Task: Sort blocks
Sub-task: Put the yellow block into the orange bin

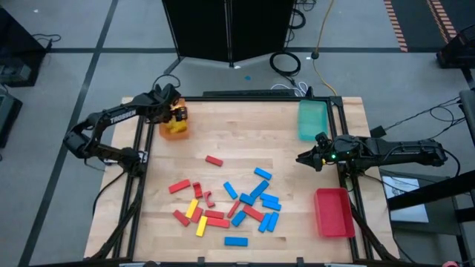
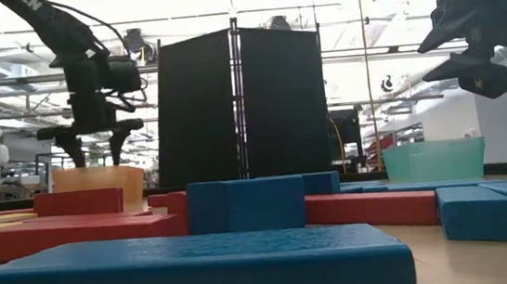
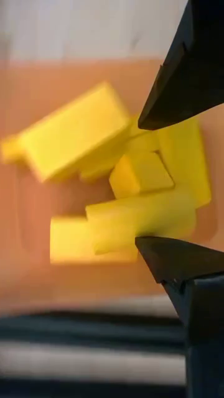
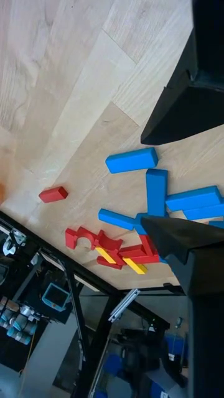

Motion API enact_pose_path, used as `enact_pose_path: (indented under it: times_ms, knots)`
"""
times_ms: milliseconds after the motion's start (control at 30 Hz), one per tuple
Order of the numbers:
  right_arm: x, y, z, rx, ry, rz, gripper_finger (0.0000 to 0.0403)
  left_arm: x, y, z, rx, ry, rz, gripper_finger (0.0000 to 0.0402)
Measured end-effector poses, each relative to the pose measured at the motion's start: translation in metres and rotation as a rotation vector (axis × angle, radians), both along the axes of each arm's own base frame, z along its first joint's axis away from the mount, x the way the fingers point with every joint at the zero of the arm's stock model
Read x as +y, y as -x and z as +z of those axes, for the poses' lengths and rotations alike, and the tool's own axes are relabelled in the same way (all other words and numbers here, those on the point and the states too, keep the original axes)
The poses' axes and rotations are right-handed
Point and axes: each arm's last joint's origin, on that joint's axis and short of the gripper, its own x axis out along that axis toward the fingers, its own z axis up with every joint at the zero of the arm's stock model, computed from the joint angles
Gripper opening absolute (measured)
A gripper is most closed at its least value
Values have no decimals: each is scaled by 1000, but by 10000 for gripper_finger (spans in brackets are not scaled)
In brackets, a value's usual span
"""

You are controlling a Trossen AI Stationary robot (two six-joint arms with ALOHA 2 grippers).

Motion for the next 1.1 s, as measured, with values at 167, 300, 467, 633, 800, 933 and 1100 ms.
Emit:
enact_pose_path:
  times_ms: [167, 300, 467, 633, 800, 933, 1100]
  knots:
    - [0, 0, 0, 0, 8, 4, 194, -16, -18, 17, -18, -22, -162, 290]
    - [0, 0, 0, 1, 22, 10, 194, -29, -24, 32, -2, -60, -215, 290]
    - [0, 0, 0, 0, 24, 11, 194, -53, -38, 45, -97, -46, -356, 290]
    - [0, 0, 0, 0, 24, 12, 194, -96, -62, 47, -198, 49, -564, 290]
    - [0, 0, 0, 0, 28, 13, 194, -155, -85, 48, -289, 112, -772, 290]
    - [0, 0, 0, 1, 31, 15, 194, -201, -92, 52, -373, 135, -804, 290]
    - [0, 0, 0, -2, 31, 15, 194, -249, -87, 49, -364, 122, -926, 290]
